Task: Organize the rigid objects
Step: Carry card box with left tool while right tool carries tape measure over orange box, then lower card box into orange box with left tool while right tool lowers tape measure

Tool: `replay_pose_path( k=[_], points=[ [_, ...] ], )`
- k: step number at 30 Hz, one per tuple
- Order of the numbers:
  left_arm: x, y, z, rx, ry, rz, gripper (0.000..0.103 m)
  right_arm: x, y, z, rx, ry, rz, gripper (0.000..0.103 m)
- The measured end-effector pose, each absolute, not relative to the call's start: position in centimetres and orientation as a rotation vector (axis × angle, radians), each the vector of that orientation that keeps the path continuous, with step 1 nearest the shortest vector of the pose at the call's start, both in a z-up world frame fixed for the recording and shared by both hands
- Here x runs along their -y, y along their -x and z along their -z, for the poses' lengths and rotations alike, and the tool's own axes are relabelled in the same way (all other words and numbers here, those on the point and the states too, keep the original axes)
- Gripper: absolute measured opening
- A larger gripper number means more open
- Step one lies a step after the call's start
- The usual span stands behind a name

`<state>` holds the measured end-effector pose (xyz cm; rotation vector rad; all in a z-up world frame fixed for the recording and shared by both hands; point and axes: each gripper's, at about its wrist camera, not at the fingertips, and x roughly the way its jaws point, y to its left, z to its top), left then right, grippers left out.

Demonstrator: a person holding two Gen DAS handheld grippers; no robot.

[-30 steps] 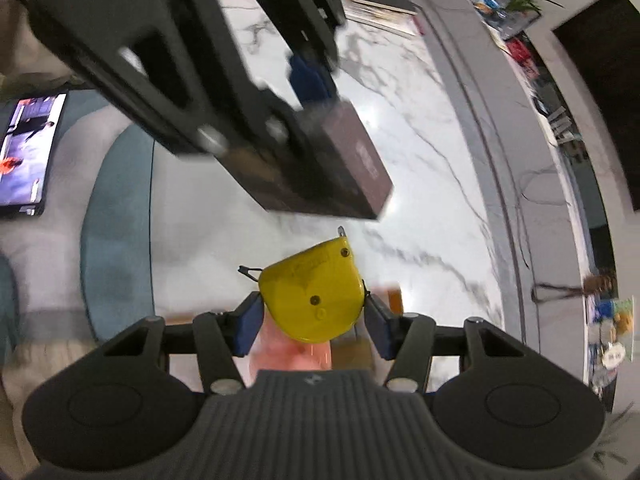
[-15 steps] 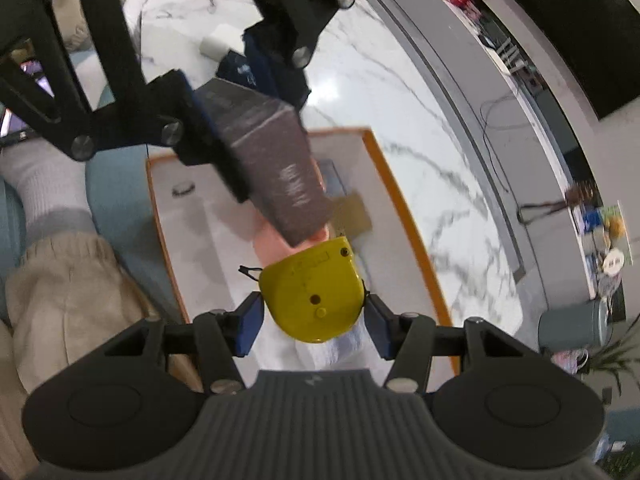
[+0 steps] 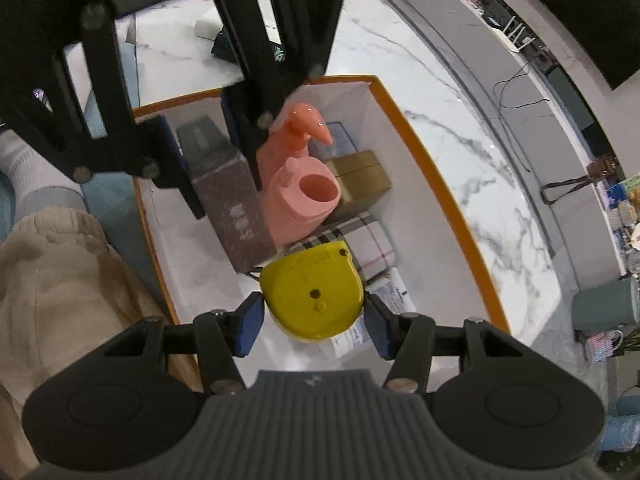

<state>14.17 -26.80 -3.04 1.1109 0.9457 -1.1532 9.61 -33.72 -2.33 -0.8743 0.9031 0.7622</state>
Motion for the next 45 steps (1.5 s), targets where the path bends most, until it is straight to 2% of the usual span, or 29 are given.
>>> replay_pose_path(
  k=[11,12,13,14,15,21,23,25,28,32,34,41,42,43,45],
  points=[
    [26.9,-17.7,8.2,-1.183,-1.175,1.233,0.025,33.5,-11.8,4.2,-0.993,0.797,-0.861,0.051],
    [27.0,-18.0,8.9,-1.195,-1.185,1.234,0.025,33.6,-12.1,4.2,-1.006,0.771,-0.873,0.035],
    [27.1,-18.3,9.3,-1.200,-1.187,1.235,0.025,33.7,-12.6,4.2,-1.021,0.743,-0.883,0.001],
    [27.2,-18.5,9.8,-1.209,-1.186,1.234,0.025,33.7,-13.1,4.2,-1.036,0.727,-0.872,0.000],
    [27.3,-18.9,10.3,-1.226,-1.179,1.234,0.025,33.6,-13.5,4.3,-1.039,0.723,-0.862,0.005],
    [27.5,-20.5,11.7,-1.218,-1.125,1.216,0.030,33.4,-14.5,5.6,-1.063,0.704,-0.855,0.006],
    [27.5,-20.6,12.0,-1.194,-1.130,1.209,0.033,33.5,-14.1,5.7,-1.056,0.680,-0.868,0.011],
    [27.2,-20.8,12.1,-1.174,-1.108,1.207,0.039,33.9,-13.8,5.5,-1.049,0.631,-0.881,0.025],
    [27.6,-20.6,11.9,-1.151,-1.081,1.187,0.041,34.0,-14.0,5.3,-1.054,0.531,-0.903,0.037],
    [26.6,-20.8,11.2,-1.111,-1.051,1.146,0.041,33.7,-14.6,5.8,-1.068,0.448,-0.916,0.039],
    [25.9,-21.0,10.9,-1.103,-1.033,1.131,0.038,33.2,-14.6,6.3,-1.054,0.448,-0.918,0.050],
    [24.6,-21.2,10.2,-1.048,-1.003,1.046,0.038,32.5,-16.5,8.2,-1.137,0.292,-0.866,0.045],
    [24.5,-21.3,10.2,-1.045,-0.998,1.032,0.038,32.3,-16.6,8.2,-1.153,0.276,-0.861,0.041],
    [24.2,-21.2,10.1,-1.042,-0.992,1.027,0.038,32.2,-16.8,8.3,-1.178,0.255,-0.856,0.033],
    [23.9,-21.0,10.1,-1.036,-0.989,1.021,0.038,32.0,-17.2,8.6,-1.262,0.193,-0.837,0.031]
  ],
)
